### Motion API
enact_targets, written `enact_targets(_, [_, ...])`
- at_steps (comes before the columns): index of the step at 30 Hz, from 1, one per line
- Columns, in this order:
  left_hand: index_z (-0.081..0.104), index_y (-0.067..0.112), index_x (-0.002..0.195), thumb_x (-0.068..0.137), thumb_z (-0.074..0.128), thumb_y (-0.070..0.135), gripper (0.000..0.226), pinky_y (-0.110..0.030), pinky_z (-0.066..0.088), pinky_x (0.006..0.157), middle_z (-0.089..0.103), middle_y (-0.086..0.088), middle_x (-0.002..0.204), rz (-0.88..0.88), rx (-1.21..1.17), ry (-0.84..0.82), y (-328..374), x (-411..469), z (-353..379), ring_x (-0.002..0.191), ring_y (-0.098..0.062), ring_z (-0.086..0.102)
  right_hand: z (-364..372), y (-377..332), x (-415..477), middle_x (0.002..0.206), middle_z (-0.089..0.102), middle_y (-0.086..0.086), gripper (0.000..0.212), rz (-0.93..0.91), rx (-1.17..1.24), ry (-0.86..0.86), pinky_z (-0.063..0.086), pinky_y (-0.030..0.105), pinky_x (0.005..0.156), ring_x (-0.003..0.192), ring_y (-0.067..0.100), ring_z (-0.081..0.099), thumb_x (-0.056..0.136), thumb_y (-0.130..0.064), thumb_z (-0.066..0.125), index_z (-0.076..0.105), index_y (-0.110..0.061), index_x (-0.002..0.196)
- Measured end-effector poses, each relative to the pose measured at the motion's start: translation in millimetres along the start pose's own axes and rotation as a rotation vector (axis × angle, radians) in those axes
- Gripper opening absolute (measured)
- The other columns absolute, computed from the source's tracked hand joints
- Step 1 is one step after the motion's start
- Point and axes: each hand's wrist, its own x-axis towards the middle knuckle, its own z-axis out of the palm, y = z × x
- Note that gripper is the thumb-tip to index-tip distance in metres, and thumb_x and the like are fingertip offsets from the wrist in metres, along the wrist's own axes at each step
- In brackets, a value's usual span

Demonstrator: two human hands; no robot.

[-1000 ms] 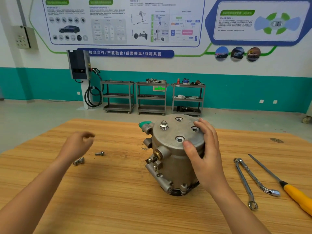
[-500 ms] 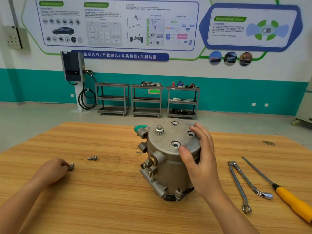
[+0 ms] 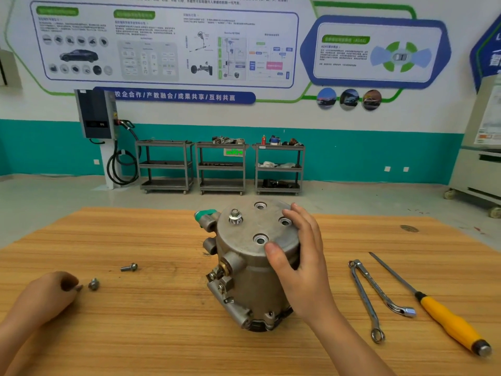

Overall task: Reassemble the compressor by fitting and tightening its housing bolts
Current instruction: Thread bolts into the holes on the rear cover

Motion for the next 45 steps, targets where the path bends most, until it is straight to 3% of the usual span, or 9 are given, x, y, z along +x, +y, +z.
enact_targets(5, [0.064, -0.008, 0.094, 0.077, 0.065, -0.006, 0.017, -0.05, 0.05, 0.076, 0.067, -0.023, 0.089, 0.068, 0.019, 0.245, 24.0, -6.1, -21.6, 0.082, -0.041, 0.06, 0.0, -0.6, 0.7, 0.134, 0.02, -0.037, 0.046, -0.006, 0.003, 0.003, 0.018, 0.0, 0.099, 0.129, -0.014, 0.019, 0.072, -0.063, 0.045, 0.036, -0.049, 0.115])
enact_targets(9, [0.068, 0.006, 0.099, 0.086, 0.062, 0.008, 0.014, -0.031, 0.048, 0.061, 0.069, -0.004, 0.083, 0.406, -0.192, 0.429, 121.2, -63.7, -70.8, 0.069, -0.025, 0.06, 0.0, -0.1, 0.4, 0.135, 0.023, -0.032, 0.046, -0.018, 0.014, 0.011, 0.018, 0.0, 0.1, 0.13, -0.012, 0.022, 0.073, -0.062, 0.046, 0.038, -0.047, 0.115])
enact_targets(11, [0.066, 0.022, 0.098, 0.089, 0.059, 0.018, 0.012, -0.016, 0.045, 0.055, 0.064, 0.012, 0.08, 0.51, -0.511, 0.336, 176.0, -101.9, -91.3, 0.066, -0.011, 0.057, 0.5, 0.8, 0.1, 0.134, 0.023, -0.034, 0.045, -0.026, 0.02, 0.014, 0.019, 0.001, 0.1, 0.129, -0.013, 0.022, 0.073, -0.061, 0.046, 0.039, -0.047, 0.115])
enact_targets(14, [0.063, 0.034, 0.089, 0.087, 0.057, 0.02, 0.016, -0.015, 0.05, 0.066, 0.067, 0.019, 0.08, 0.693, -0.898, 0.114, 246.0, -154.9, -113.8, 0.079, 0.001, 0.062, 0.4, 1.5, 0.5, 0.134, 0.024, -0.033, 0.045, -0.03, 0.027, 0.014, 0.019, 0.001, 0.1, 0.129, -0.014, 0.022, 0.074, -0.061, 0.046, 0.039, -0.046, 0.115])
enact_targets(18, [0.065, 0.031, 0.09, 0.087, 0.06, 0.013, 0.019, -0.006, 0.047, 0.071, 0.064, 0.025, 0.079, 0.934, -0.758, 0.026, 304.3, -187.7, -107.9, 0.081, 0.011, 0.061, 0.1, 1.2, 0.2, 0.138, 0.026, -0.026, 0.044, -0.043, 0.02, 0.021, 0.017, 0.002, 0.102, 0.131, -0.01, 0.022, 0.075, -0.059, 0.047, 0.038, -0.046, 0.116])
enact_targets(23, [0.071, 0.018, 0.1, 0.087, 0.064, 0.016, 0.015, -0.001, 0.041, 0.073, 0.06, 0.023, 0.081, 0.949, -0.611, -0.009, 320.9, -173.9, -84.9, 0.077, 0.019, 0.055, -0.9, 1.1, -0.2, 0.139, 0.024, -0.027, 0.042, -0.042, 0.016, 0.012, 0.017, 0.002, 0.102, 0.133, -0.008, 0.021, 0.076, -0.059, 0.046, 0.038, -0.048, 0.115])
enact_targets(32, [0.071, 0.026, 0.094, 0.084, 0.068, 0.018, 0.013, -0.003, 0.043, 0.073, 0.063, 0.022, 0.082, 1.006, -0.479, -0.127, 323.0, -168.2, -84.4, 0.079, 0.016, 0.057, -0.3, 0.2, 1.0, 0.136, 0.024, -0.029, 0.041, -0.044, 0.029, 0.018, 0.016, 0.001, 0.1, 0.131, -0.011, 0.021, 0.076, -0.059, 0.046, 0.038, -0.048, 0.114])
enact_targets(39, [0.072, 0.029, 0.089, 0.085, 0.066, 0.022, 0.01, -0.006, 0.047, 0.067, 0.067, 0.018, 0.085, 0.814, -0.589, -0.195, 318.7, -161.0, -84.9, 0.08, 0.007, 0.062, 0.9, -0.5, 1.5, 0.137, 0.022, -0.03, 0.041, -0.054, 0.012, -0.004, 0.017, 0.001, 0.102, 0.132, -0.008, 0.021, 0.076, -0.06, 0.046, 0.037, -0.049, 0.114])
enact_targets(45, [0.067, 0.037, 0.09, 0.087, 0.063, 0.021, 0.016, -0.024, 0.032, 0.096, 0.056, 0.014, 0.118, 0.858, -0.48, -0.225, 318.6, -156.3, -91.0, 0.111, 0.0, 0.047, 2.0, -1.9, 2.9, 0.136, 0.023, -0.03, 0.042, -0.053, 0.001, -0.013, 0.017, 0.001, 0.101, 0.132, -0.006, 0.022, 0.075, -0.061, 0.044, 0.035, -0.049, 0.115])
